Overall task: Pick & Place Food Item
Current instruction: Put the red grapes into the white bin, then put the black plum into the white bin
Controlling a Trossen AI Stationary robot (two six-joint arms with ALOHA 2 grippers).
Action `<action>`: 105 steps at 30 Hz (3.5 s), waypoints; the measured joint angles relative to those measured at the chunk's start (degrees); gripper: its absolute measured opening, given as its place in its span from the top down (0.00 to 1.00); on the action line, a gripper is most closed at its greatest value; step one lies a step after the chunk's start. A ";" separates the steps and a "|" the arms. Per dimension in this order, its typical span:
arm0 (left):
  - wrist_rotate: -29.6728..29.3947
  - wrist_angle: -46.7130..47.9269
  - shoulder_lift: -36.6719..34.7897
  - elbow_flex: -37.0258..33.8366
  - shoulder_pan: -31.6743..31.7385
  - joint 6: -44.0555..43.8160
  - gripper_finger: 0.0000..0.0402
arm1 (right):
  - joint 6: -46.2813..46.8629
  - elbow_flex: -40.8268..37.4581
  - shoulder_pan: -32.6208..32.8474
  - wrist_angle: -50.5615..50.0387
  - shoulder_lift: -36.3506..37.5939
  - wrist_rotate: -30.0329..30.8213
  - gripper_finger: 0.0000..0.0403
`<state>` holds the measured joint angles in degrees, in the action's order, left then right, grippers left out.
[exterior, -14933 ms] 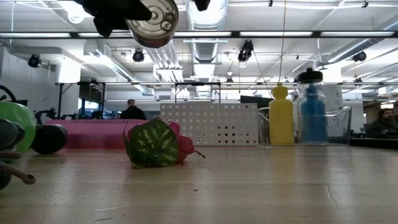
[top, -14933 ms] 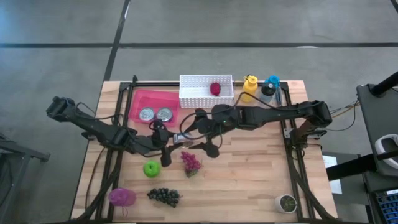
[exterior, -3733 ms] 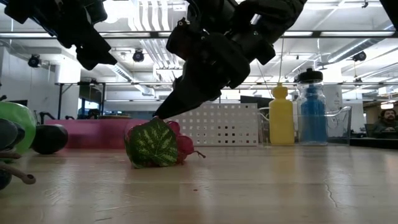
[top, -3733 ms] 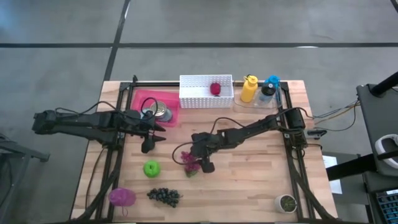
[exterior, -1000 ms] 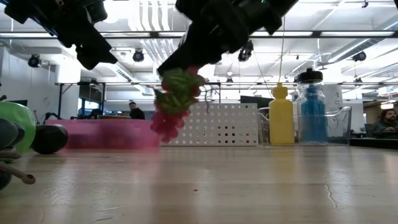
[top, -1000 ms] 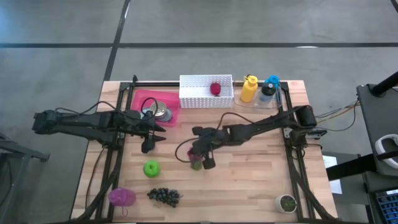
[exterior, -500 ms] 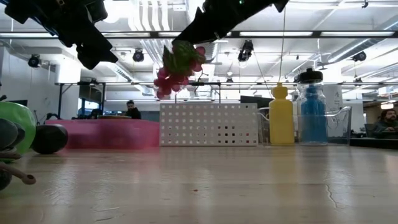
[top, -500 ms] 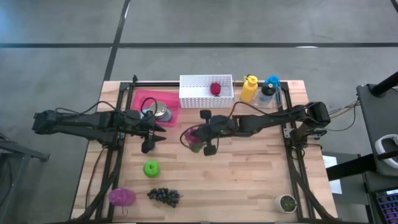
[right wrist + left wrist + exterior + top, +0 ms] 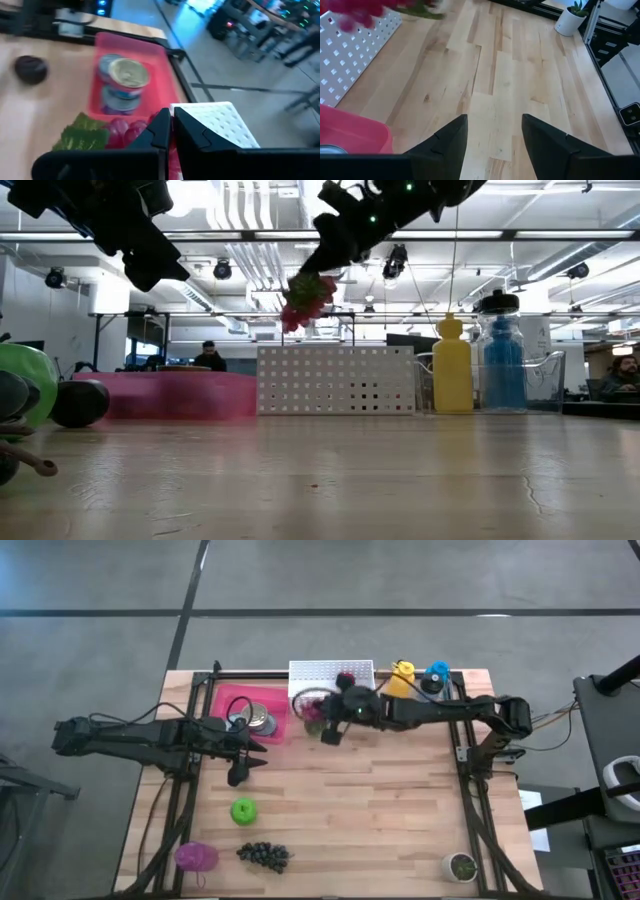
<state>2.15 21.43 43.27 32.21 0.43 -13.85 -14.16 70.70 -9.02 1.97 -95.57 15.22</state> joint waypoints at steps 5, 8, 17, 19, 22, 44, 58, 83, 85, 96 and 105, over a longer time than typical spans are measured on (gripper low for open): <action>0.01 0.00 0.00 0.00 0.00 0.01 0.51 | 3.51 0.24 -5.47 0.79 -0.02 -0.02 0.97; 0.00 0.00 0.00 0.00 0.00 0.02 0.52 | 5.69 0.24 -8.78 0.78 -0.02 0.00 0.97; 0.00 0.00 0.00 0.00 0.00 0.13 0.52 | 13.88 0.22 -16.16 1.89 -0.49 0.00 0.97; 0.00 0.00 0.00 0.00 0.00 0.13 0.52 | 14.73 0.22 -16.89 1.78 -1.17 0.02 0.97; 0.00 0.00 0.00 -0.02 0.00 0.15 0.51 | 15.51 0.18 -17.17 1.63 -2.73 -0.04 0.97; 0.00 0.00 0.00 -0.04 0.02 0.39 0.52 | 15.55 0.13 -17.61 1.71 -6.67 -1.32 0.97; 0.00 0.00 0.00 -0.04 0.02 0.37 0.51 | 15.56 0.13 -17.59 1.71 -6.67 -1.77 0.92; 0.00 0.01 0.00 -0.04 0.00 0.34 0.53 | 15.48 0.13 -16.81 0.76 -4.83 -2.25 0.47; 0.00 -0.01 0.00 -0.09 0.00 0.33 0.53 | 15.35 0.15 -16.09 -0.09 -3.42 -2.32 0.47; -0.01 -2.11 0.02 -0.74 0.00 0.34 0.51 | 11.58 0.15 -5.58 -9.74 8.33 -2.17 0.58; 0.00 -2.95 0.00 0.45 0.02 4.75 0.54 | 10.50 0.15 10.60 -12.26 12.20 1.38 0.82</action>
<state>2.15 18.48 43.27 32.66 0.45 -9.10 -3.66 70.85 1.58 -10.29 -83.37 16.61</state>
